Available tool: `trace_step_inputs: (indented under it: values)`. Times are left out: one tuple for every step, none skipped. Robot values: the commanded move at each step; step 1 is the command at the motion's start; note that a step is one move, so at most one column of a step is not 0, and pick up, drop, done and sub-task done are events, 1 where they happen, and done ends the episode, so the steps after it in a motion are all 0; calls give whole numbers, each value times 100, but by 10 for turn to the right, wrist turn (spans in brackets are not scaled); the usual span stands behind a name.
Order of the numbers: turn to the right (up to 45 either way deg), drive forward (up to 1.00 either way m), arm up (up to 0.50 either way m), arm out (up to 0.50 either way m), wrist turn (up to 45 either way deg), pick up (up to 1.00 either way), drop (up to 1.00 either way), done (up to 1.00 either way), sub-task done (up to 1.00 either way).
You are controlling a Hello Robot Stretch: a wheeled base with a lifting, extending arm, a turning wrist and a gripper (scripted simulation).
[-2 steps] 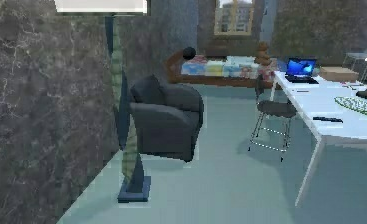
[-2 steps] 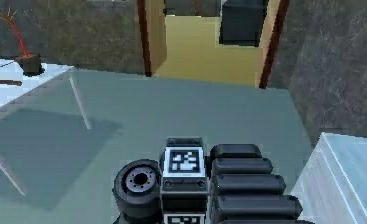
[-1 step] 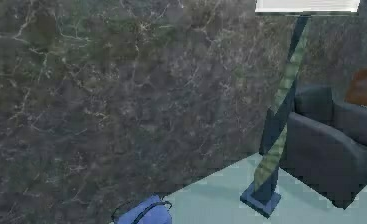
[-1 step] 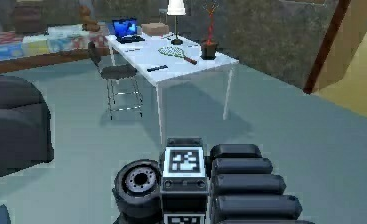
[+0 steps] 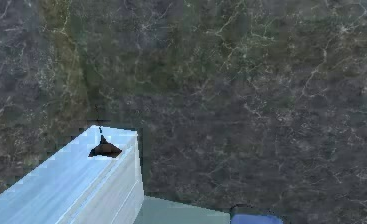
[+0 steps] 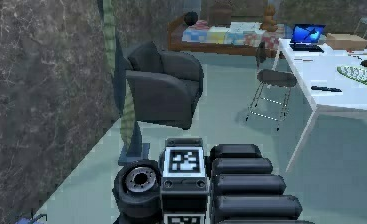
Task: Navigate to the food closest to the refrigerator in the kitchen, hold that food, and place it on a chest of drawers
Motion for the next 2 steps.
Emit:
trace_step_inputs:
  values:
    - [-210,0,0,0,0,0,0,0,0]
    - [450,0,0,0,0,0,0,0,0]
